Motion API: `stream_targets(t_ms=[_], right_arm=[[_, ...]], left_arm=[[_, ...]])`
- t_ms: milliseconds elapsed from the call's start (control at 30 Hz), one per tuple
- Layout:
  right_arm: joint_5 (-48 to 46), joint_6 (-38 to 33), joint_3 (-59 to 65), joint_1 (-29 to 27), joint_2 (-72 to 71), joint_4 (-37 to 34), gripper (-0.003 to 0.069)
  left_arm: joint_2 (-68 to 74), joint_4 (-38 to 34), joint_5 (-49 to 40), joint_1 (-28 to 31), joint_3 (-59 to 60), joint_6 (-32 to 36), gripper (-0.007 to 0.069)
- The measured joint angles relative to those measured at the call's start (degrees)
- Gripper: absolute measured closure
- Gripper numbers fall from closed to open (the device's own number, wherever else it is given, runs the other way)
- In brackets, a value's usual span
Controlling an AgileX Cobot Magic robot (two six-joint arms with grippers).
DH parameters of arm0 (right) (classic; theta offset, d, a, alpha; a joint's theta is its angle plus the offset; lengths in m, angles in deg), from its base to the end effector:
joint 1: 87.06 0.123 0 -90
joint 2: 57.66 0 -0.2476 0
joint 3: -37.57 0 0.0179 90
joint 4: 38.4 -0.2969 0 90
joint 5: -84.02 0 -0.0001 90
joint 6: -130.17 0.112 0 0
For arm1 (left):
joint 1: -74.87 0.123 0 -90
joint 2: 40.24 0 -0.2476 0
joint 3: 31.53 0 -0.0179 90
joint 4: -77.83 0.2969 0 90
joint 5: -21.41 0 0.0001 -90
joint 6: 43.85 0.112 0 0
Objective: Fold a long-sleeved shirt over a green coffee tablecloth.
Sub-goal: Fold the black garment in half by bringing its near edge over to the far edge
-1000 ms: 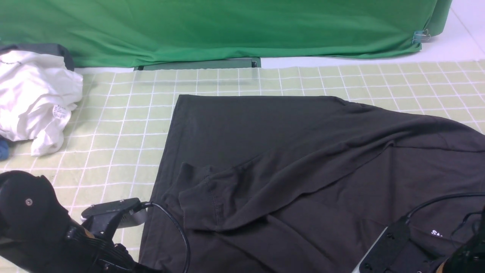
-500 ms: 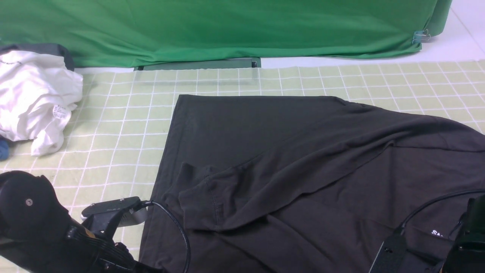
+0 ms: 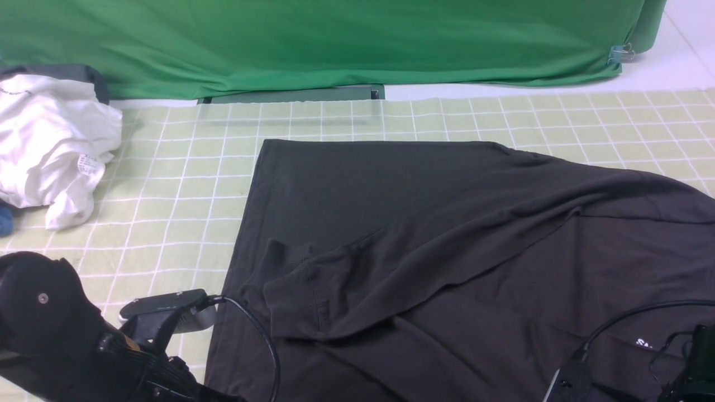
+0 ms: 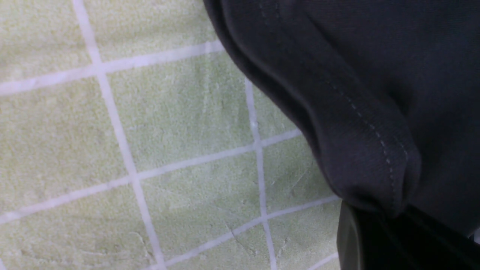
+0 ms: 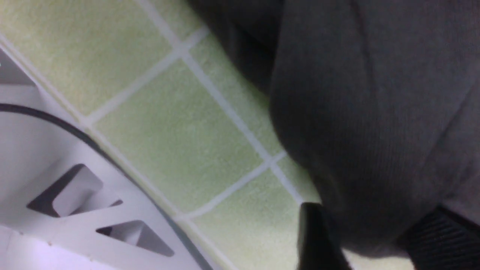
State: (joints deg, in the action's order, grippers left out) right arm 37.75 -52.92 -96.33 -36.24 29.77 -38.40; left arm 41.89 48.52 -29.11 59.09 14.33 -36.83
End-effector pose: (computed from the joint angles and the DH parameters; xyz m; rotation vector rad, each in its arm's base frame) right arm 0.1369 0.1680 0.0668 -1.4226 2.7975 0.0022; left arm 0.2009 -0.1008 0.0964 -0.1130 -3.0725 0.6202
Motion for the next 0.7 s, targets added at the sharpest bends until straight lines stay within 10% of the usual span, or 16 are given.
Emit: stream_targets(t_ms=[200,700], right_arm=[[-0.27,-0.79,-0.72,0.00,1.10,0.00,0.0613],[-12.59,-3.03,-0.81,0.00,-3.98,-6.02,0.0624]], left_arm=[[0.00,0.65,-0.77,0.00,-0.15,-0.78,0.0595],[-0.13,3.38,-13.31,0.00,-0.60,-2.35,0.0595]])
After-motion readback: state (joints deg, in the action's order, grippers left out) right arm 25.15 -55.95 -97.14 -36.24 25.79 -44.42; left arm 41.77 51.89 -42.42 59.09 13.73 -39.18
